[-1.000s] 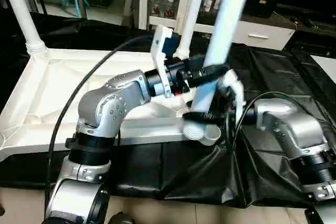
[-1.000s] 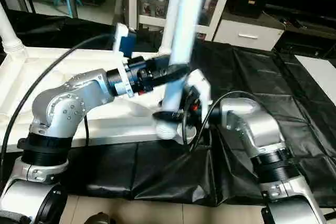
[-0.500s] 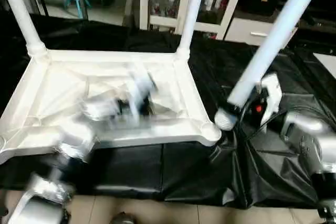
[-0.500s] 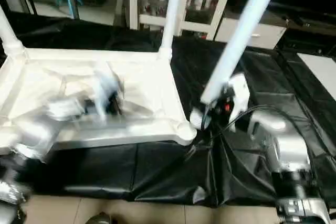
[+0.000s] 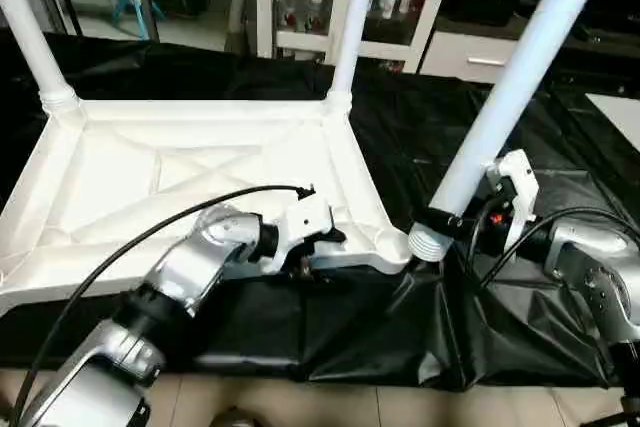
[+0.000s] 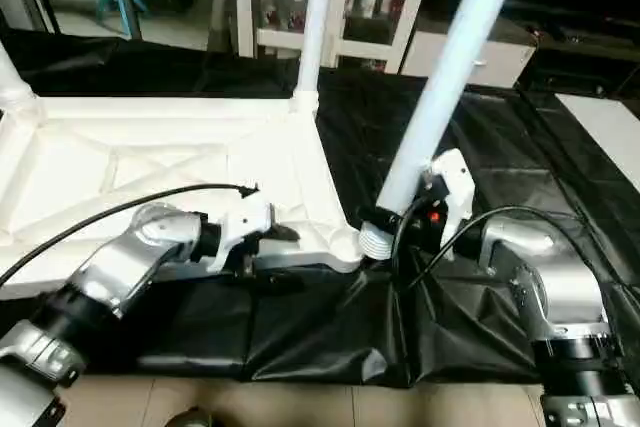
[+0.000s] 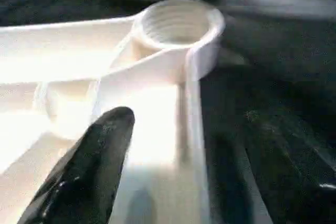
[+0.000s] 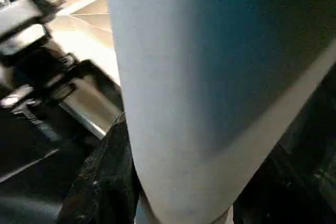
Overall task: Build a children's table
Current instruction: Insert table leg to table base
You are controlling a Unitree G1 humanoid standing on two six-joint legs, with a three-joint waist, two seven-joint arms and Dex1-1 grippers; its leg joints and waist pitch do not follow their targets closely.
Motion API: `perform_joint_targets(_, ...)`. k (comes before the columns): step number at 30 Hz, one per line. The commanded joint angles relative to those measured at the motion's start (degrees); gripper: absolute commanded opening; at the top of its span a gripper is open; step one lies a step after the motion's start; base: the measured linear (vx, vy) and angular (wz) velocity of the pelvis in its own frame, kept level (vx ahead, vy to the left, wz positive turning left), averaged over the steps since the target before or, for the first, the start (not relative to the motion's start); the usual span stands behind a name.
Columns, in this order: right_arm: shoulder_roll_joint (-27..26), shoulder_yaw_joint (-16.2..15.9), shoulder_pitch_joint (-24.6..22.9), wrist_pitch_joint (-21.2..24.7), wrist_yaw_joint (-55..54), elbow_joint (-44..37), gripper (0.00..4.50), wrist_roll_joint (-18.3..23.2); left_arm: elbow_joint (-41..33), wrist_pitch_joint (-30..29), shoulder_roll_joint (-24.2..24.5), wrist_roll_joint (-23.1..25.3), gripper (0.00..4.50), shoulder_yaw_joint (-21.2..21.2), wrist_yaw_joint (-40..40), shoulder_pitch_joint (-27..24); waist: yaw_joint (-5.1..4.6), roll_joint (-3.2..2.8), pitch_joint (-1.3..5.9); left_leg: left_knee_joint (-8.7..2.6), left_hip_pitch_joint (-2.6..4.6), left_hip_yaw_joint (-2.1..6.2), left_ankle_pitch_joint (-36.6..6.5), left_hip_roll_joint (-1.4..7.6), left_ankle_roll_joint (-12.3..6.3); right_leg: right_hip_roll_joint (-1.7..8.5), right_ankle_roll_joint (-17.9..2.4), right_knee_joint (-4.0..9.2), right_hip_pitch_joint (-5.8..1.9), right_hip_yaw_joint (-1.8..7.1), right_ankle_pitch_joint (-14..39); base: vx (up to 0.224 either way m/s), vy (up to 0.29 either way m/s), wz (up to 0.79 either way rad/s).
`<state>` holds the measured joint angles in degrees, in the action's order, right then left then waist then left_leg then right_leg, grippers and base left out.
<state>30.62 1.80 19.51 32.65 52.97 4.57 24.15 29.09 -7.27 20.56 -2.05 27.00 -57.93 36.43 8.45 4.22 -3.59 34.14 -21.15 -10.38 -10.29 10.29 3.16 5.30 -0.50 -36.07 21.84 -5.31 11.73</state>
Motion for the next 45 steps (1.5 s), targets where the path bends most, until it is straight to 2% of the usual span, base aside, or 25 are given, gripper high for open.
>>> perform_joint_targets(1, 0.79, -0.12, -0.38, 0.61, 0.01, -1.57, 1.88, 0.43, 1.69, -0.49, -0.95, 1.63, 3.27, 0.53, 2.18, 1.27, 0.07, -0.58, 4.17, -4.28, 1.13, 1.37, -9.84, 3.63, 1.54, 4.68, -11.52, 3.9, -2.45, 3.37, 3.67, 0.0, 0.0, 0.0)
perform_joint_targets(2, 0.79, -0.19, -0.45, 0.62, 0.04, -1.62, 1.88, 0.42, 1.89, -0.68, -1.15, 1.74, 3.27, 0.44, 2.29, 1.35, 0.09, -0.6, 4.14, -4.27, 1.16, 1.35, -10.05, 3.63, 1.48, 4.69, -11.77, 3.93, -2.45, 3.37, 3.82, 0.0, 0.0, 0.0)
perform_joint_targets(3, 0.79, -0.31, -0.56, 0.62, 0.08, -1.7, 1.88, 0.4, 2.28, -1.0, -1.52, 1.99, 3.02, 0.25, 2.5, 1.48, 0.17, -0.55, 4.06, -4.28, 1.14, 1.34, -10.71, 3.62, 1.48, 4.84, -11.88, 4.11, -2.47, 3.41, 4.89, 0.0, 0.0, 0.0)
perform_joint_targets(7, 0.8, -0.45, -0.85, 0.65, 0.12, -1.91, 1.88, 0.31, 2.72, -2.01, -2.85, 1.35, 2.8, -0.27, 0.78, 1.32, 0.24, -0.61, 3.93, -4.47, 1.21, 1.43, -12.65, 3.72, 1.97, 4.96, -11.34, 4.54, -2.42, 3.42, 8.68, 0.0, 0.0, 0.0)
perform_joint_targets(9, 0.79, -0.39, -0.89, 0.76, 0.03, -2.08, 1.88, 0.32, 2.84, -3.18, -3.42, 1.19, 2.54, -0.44, 1.05, 1.32, 0.26, -0.8, 3.96, -4.47, 1.22, 1.48, -12.88, 3.74, 2.05, 4.98, -11.28, 4.53, -2.38, 3.43, 8.76, 0.0, 0.0, 0.0)
perform_joint_targets(12, 0.73, -0.28, -0.98, 0.81, -0.1, -2.23, 1.88, 0.27, 3.09, -4.99, -4.14, 1.23, 2.3, -0.71, 2.03, 1.52, 0.31, -0.74, 4.02, -4.4, 1.22, 1.42, -12.1, 3.72, 1.76, 4.87, -11.71, 4.34, -2.37, 3.44, 6.97, 0.0, 0.0, 0.0)
perform_joint_targets(13, 0.71, -0.26, -1.0, 0.85, -0.12, -2.28, 1.88, 0.27, 3.06, -5.39, -4.31, 1.27, 2.09, -0.68, 2.02, 1.57, 0.36, -0.71, 4.03, -4.37, 1.18, 1.43, -11.89, 3.7, 1.58, 4.88, -11.77, 4.33, -2.4, 3.43, 6.67, 0.0, 0.0, 0.0)
perform_joint_targets(18, 0.66, -0.29, -1.09, 0.72, -0.26, -2.28, 1.88, 0.2, 2.64, -5.86, -4.62, 2.79, 1.9, 0.11, 2.15, 1.57, 0.42, -0.8, 3.99, -4.39, 1.17, 1.43, -12.04, 3.7, 1.42, 4.94, -11.64, 4.48, -2.41, 3.44, 7.33, 0.0, 0.0, 0.0)
perform_joint_targets(19, 0.61, -0.29, -1.08, 0.67, -0.35, -2.24, 1.88, 0.19, 2.65, -5.63, -4.62, 3.86, 1.65, 0.55, 2.25, 1.53, 0.45, -0.84, 3.96, -4.46, 1.2, 1.48, -12.47, 3.76, 1.52, 4.97, -11.37, 4.59, -2.4, 3.45, 8.02, 0.0, 0.0, 0.0)
perform_joint_targets(20, 0.59, -0.28, -1.07, 0.63, -0.38, -2.23, 1.88, 0.17, 2.61, -5.55, -4.6, 4.17, 1.65, 0.73, 2.2, 1.49, 0.46, -0.85, 3.92, -4.5, 1.22, 1.49, -12.72, 3.78, 1.58, 4.97, -11.28, 4.65, -2.37, 3.46, 8.35, 0.0, 0.0, 0.0)
perform_joint_targets(25, 0.47, -0.14, -0.92, 0.34, -0.56, -1.94, 1.88, -0.02, 1.67, -4.86, -3.56, 6.78, 1.16, 3.32, 1.4, 1.04, 0.51, -0.91, 3.91, -4.64, 1.26, 1.6, -13.46, 3.84, 1.78, 4.99, -10.71, 4.74, -2.31, 3.47, 9.28, 0.0, 0.0, 0.0)
perform_joint_targets(29, 0.48, 0.03, -0.91, 0.2, -0.68, -1.87, 1.88, -0.08, 0.55, -5.04, -2.92, 7.89, 0.95, 4.39, 0.23, 0.6, 0.49, -0.98, 3.95, -4.56, 1.18, 1.53, -12.86, 3.75, 1.44, 4.97, -10.81, 4.68, -2.31, 3.48, 8.75, 0.0, 0.0, 0.0)
perform_joint_targets(31, 0.39, 0.05, -0.91, 0.11, -0.81, -1.86, 1.88, -0.12, -0.23, -4.82, -2.07, 9.43, 0.65, 5.55, -0.8, 0.41, 0.45, -1.08, 3.99, -4.58, 1.13, 1.55, -13.0, 3.76, 1.19, 5.05, -10.44, 4.82, -2.33, 3.48, 10.27, 0.0, 0.0, 0.0)
perform_joint_targets(34, 0.35, 0.05, -0.92, 0.05, -0.86, -1.87, 1.88, -0.13, -0.91, -5.44, -1.49, 10.18, 0.47, 6.21, -1.79, 0.18, 0.16, -1.25, 4.03, -4.6, 1.06, 1.55, -12.85, 3.72, 1.17, 4.91, -10.5, 4.77, -2.26, 3.45, 9.8, 0.0, 0.0, 0.0)
perform_joint_targets(39, 0.11, 0.21, -0.83, -0.17, -1.27, -1.73, 1.88, -0.16, -0.71, -6.62, -0.9, 11.4, 0.09, 6.41, -1.44, 0.09, -0.04, -1.35, 4.04, -4.57, 1.07, 1.52, -13.16, 3.67, 1.09, 4.95, -10.83, 4.86, -2.25, 3.44, 10.17, 0.0, 0.0, 0.0)
perform_joint_targets(41, -0.08, 0.37, -0.84, -0.28, -1.57, -1.73, 1.88, -0.15, -0.57, -6.62, -0.72, 11.73, 0.09, 6.34, -1.28, -0.07, -0.08, -1.39, 3.99, -4.66, 1.1, 1.56, -13.93, 3.71, 1.3, 4.94, -10.65, 4.98, -2.18, 3.43, 11.2, 0.0, 0.0, 0.0)
perform_joint_targets(43, -0.93, 0.82, -0.79, -1.06, -2.93, -1.37, 1.88, -0.43, -0.45, -6.85, -0.35, 11.18, 0.0, 4.93, -0.49, -0.89, -0.21, -1.45, 3.94, -4.78, 1.11, 1.61, -14.74, 3.75, 1.59, 5.0, -10.48, 5.09, -2.12, 3.42, 12.16, 0.0, 0.0, 0.0)
perform_joint_targets(44, -1.81, 1.33, -0.62, -1.74, -4.57, -0.79, 1.88, -0.83, -0.5, -7.31, 0.15, 10.75, 0.0, 3.87, 0.24, -1.65, -0.2, -1.76, 3.94, -4.77, 1.16, 1.63, -15.02, 3.75, 1.74, 5.03, -10.46, 5.11, -2.07, 3.44, 12.36, 0.0, 0.0, 0.0)
perform_joint_targets(45, -3.24, 2.17, -0.31, -2.93, -7.4, 0.17, 1.88, -1.55, -0.86, -7.85, 1.31, 10.66, 0.0, 2.88, 1.02, -3.01, -0.48, -1.6, 3.97, -4.86, 0.99, 1.7, -14.88, 3.76, 2.05, 5.1, -10.36, 4.99, -2.03, 3.43, 12.17, 0.0, 0.0, 0.0)
